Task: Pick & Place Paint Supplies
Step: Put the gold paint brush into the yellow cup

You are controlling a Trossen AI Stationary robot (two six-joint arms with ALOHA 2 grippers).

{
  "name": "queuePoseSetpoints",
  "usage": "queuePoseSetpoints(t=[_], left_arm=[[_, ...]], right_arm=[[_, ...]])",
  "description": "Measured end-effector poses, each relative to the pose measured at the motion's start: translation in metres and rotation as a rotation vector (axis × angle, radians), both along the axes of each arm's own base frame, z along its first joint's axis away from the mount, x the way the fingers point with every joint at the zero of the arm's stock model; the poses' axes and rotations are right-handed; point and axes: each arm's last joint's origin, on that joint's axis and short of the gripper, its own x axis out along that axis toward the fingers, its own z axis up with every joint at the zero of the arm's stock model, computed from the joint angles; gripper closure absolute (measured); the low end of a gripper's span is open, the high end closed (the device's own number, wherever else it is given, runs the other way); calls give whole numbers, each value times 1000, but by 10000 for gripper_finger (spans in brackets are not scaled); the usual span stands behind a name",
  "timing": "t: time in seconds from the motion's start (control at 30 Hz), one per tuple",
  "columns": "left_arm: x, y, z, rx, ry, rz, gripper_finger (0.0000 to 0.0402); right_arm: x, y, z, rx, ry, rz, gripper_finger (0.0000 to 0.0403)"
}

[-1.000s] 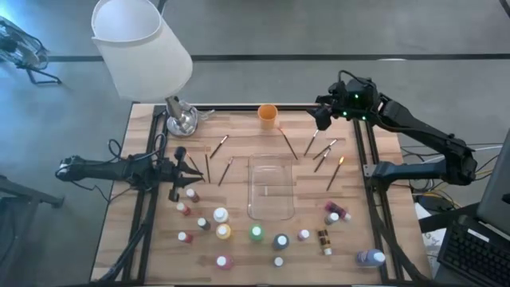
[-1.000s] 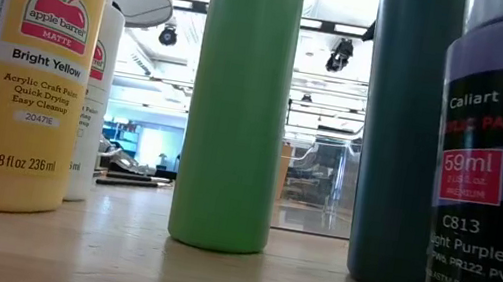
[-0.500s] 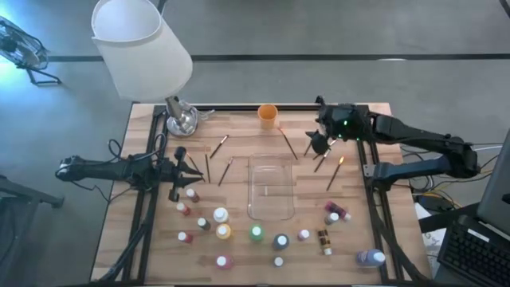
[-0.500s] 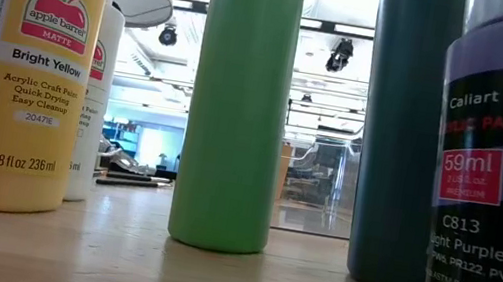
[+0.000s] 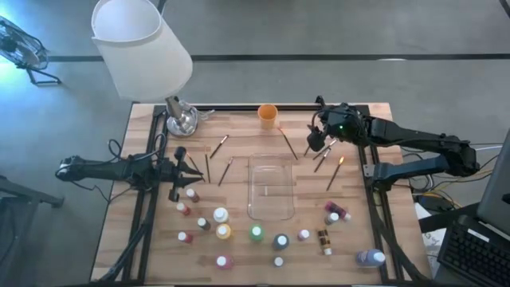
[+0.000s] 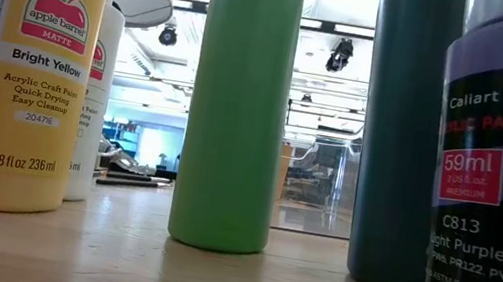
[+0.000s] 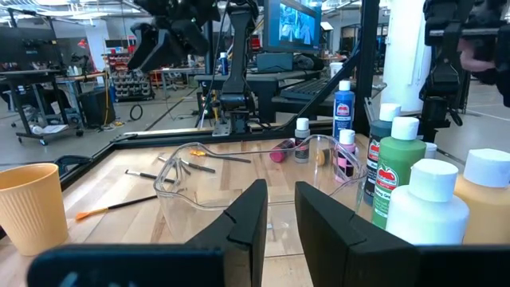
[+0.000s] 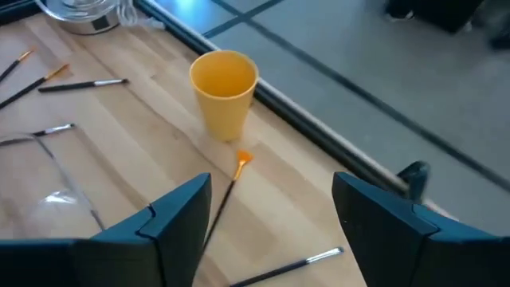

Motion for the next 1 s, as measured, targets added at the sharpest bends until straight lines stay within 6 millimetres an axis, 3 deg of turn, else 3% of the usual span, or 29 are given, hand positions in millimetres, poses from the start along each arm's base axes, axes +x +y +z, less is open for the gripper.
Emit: queuePoseSetpoints(t=[0.4, 0.7, 1.0], left_arm=[[0, 0, 0, 0, 0, 0, 328], [0, 0, 0, 0, 0, 0, 328], [0, 0, 0, 0, 0, 0, 328]], right_arm=[[41, -23, -62, 61, -11, 92, 176], [76, -46, -88, 109, 76, 120, 131], [86, -80, -111, 165, 102, 106, 101]])
